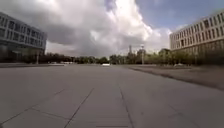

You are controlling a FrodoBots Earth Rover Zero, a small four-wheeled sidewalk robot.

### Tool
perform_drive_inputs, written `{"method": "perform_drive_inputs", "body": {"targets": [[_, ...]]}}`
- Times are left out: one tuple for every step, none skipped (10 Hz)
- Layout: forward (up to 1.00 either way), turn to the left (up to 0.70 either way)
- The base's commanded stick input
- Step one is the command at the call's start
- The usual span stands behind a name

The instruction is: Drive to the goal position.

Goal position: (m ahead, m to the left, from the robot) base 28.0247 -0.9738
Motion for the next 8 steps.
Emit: {"method": "perform_drive_inputs", "body": {"targets": [[0.70, 0.00], [0.70, 0.00], [0.70, 0.00], [0.70, 0.00], [0.70, 0.00], [0.70, 0.00], [0.65, 0.00], [0.45, 0.00]]}}
